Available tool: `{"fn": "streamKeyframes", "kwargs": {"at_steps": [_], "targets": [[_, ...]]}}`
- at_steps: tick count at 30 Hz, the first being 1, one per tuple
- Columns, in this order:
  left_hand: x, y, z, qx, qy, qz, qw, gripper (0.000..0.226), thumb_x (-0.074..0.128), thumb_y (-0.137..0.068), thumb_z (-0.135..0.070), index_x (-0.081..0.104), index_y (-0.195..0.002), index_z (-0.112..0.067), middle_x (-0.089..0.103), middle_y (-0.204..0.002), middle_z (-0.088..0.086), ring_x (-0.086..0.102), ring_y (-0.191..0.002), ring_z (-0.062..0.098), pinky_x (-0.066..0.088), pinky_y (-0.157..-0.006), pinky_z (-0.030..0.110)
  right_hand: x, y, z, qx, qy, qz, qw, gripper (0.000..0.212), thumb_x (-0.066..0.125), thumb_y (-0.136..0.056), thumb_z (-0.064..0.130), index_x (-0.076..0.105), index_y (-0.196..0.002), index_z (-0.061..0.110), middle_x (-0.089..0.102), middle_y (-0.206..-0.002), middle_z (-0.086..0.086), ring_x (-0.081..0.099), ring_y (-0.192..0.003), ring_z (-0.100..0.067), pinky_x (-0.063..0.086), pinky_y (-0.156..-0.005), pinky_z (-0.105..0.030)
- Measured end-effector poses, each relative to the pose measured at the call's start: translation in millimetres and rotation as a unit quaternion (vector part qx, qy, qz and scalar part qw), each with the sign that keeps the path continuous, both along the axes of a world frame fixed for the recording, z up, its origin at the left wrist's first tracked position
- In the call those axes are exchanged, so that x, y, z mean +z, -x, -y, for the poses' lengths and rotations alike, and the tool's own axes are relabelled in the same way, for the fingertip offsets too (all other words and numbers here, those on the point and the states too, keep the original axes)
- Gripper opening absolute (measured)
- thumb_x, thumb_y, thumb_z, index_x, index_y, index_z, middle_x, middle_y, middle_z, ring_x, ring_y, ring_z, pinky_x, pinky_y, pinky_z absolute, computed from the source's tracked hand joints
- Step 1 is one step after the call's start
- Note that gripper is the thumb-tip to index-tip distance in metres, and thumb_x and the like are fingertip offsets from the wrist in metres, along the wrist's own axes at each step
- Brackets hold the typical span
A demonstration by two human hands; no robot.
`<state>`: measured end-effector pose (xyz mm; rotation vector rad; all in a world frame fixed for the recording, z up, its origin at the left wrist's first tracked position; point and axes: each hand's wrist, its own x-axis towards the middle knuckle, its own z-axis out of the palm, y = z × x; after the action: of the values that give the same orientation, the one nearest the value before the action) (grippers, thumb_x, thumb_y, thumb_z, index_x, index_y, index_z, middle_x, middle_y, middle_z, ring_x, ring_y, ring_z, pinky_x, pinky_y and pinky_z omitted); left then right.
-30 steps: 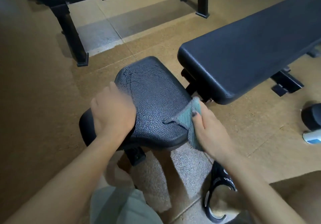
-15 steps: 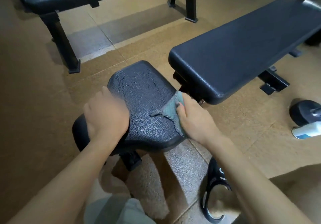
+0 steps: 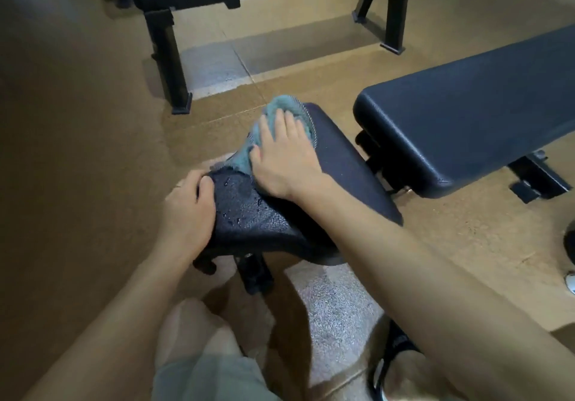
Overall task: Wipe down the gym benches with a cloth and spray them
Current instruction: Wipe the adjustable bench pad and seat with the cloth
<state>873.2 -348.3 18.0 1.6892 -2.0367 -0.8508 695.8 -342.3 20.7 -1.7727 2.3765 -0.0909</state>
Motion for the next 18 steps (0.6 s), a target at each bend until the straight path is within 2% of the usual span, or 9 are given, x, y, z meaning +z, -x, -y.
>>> {"fn": "streamKeyframes", "kwargs": {"at_steps": [3, 6, 10, 14, 16, 18], "targets": [[-7.6, 1.9, -0.9, 0.024, 0.000, -0.043, 0.999, 0.031, 0.036, -0.108, -0.024, 0.063, -0.111, -0.010, 0.066, -0.109, 0.014, 0.057, -0.105, 0.034, 0.041, -0.084, 0.039, 4.2, -34.7, -74.3, 0.095, 0.030, 0.011, 0.995, 0.066, 0.019, -0.105, 0.040, 0.014, -0.162, 0.008, 0.007, -0.168, -0.021, 0.004, -0.157, -0.033, 0.003, -0.127, -0.046], [-9.0, 1.4, -2.0, 0.022, 0.003, -0.053, 0.998, 0.032, 0.034, -0.108, -0.027, 0.061, -0.110, -0.009, 0.064, -0.107, 0.015, 0.055, -0.105, 0.035, 0.045, -0.089, 0.047, 4.8, -31.5, -125.3, 0.140, 0.032, -0.015, 0.989, 0.064, 0.017, -0.105, 0.041, 0.020, -0.162, 0.011, 0.015, -0.168, -0.017, 0.010, -0.157, -0.031, 0.008, -0.128, -0.044], [-7.7, -0.1, -4.1, 0.020, 0.007, -0.045, 0.999, 0.033, 0.032, -0.109, -0.029, 0.059, -0.110, -0.009, 0.062, -0.108, 0.014, 0.054, -0.104, 0.034, 0.045, -0.090, 0.049, 3.4, -6.9, -82.3, 0.134, 0.019, -0.017, 0.991, 0.066, 0.010, -0.103, 0.041, 0.017, -0.162, 0.014, 0.012, -0.169, -0.015, 0.008, -0.157, -0.029, 0.001, -0.128, -0.040], [-8.4, -1.3, -4.1, 0.020, 0.007, -0.037, 0.999, 0.032, 0.032, -0.110, -0.029, 0.057, -0.103, -0.011, 0.059, -0.099, 0.008, 0.052, -0.098, 0.029, 0.038, -0.081, 0.042, 6.6, 15.4, -3.0, 0.048, 0.009, -0.002, 0.999, 0.060, 0.018, -0.108, 0.036, 0.011, -0.163, 0.014, 0.004, -0.170, -0.015, 0.001, -0.157, -0.028, -0.003, -0.127, -0.038], [-9.5, -0.3, -4.7, 0.023, 0.005, -0.040, 0.999, 0.030, 0.032, -0.109, -0.028, 0.057, -0.103, -0.012, 0.057, -0.098, 0.005, 0.051, -0.096, 0.026, 0.034, -0.079, 0.038, 4.4, 4.6, -17.3, 0.044, 0.020, -0.001, 0.999, 0.062, 0.013, -0.106, 0.038, 0.012, -0.163, 0.012, 0.005, -0.170, -0.016, 0.002, -0.157, -0.028, 0.000, -0.128, -0.041], [-10.2, 1.7, -5.1, 0.031, 0.010, -0.044, 0.998, 0.030, 0.032, -0.109, -0.027, 0.058, -0.106, -0.012, 0.055, -0.099, 0.003, 0.048, -0.097, 0.023, 0.032, -0.080, 0.036, 2.4, -19.3, -65.0, 0.098, 0.038, -0.012, 0.994, 0.068, 0.005, -0.102, 0.041, 0.013, -0.163, 0.012, 0.007, -0.170, -0.015, 0.004, -0.157, -0.028, 0.004, -0.128, -0.043]]}}
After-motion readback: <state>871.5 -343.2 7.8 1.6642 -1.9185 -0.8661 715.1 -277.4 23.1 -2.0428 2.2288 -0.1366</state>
